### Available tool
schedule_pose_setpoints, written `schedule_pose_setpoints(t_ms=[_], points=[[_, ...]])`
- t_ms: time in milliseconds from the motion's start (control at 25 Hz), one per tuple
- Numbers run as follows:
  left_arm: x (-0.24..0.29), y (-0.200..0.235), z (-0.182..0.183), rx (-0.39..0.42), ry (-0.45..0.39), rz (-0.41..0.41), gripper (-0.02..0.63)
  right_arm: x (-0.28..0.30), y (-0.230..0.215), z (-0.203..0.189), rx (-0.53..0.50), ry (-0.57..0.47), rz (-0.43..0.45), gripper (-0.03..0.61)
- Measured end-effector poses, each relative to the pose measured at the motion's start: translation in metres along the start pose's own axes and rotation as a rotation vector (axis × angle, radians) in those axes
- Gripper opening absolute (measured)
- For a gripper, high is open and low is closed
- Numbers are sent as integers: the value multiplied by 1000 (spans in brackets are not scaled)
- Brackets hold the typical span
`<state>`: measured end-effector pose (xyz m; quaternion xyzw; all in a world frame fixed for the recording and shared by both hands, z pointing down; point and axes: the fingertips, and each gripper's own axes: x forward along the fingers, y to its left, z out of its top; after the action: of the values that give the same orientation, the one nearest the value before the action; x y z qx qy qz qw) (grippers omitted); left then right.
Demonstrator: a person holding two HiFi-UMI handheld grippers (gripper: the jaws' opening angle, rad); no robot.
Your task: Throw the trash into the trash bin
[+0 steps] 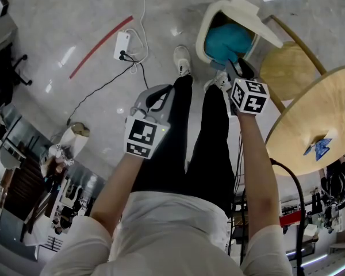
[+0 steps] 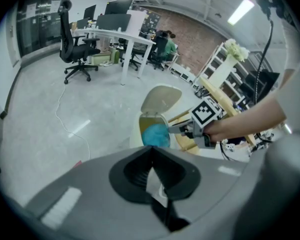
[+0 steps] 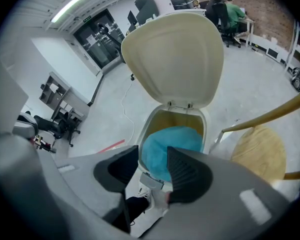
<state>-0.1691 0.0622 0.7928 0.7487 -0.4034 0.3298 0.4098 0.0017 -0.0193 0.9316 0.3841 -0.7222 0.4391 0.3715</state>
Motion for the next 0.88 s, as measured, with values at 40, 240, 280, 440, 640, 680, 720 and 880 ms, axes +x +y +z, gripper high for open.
schedule_pose_setpoints(t_ms=[40, 240, 280, 440, 640, 680, 720, 880], points=[[0, 0, 0, 1, 0, -1, 3, 0, 0, 0, 1, 0, -1, 179], [-2, 0, 0, 7, 0, -1, 3, -4, 1, -2, 12, -6, -16, 179], [-3, 0, 1, 9, -1, 0, 3, -6, 1, -2, 13, -6, -20, 179], [-5, 0, 2, 11, -6, 2, 3, -11, 3, -1, 4, -8, -24, 179], [-8, -5, 3, 8, -14, 1, 3, -21, 8, 3, -14, -22, -17, 162], [-9, -7, 3, 7, -16, 1, 3, -23, 9, 4, -16, -25, -17, 150], [-10, -9, 3, 6, -17, 0, 3, -26, 10, 4, -17, -27, -18, 143], [-18, -18, 5, 9, -25, -1, 3, -42, 14, 3, -20, -38, -29, 95]])
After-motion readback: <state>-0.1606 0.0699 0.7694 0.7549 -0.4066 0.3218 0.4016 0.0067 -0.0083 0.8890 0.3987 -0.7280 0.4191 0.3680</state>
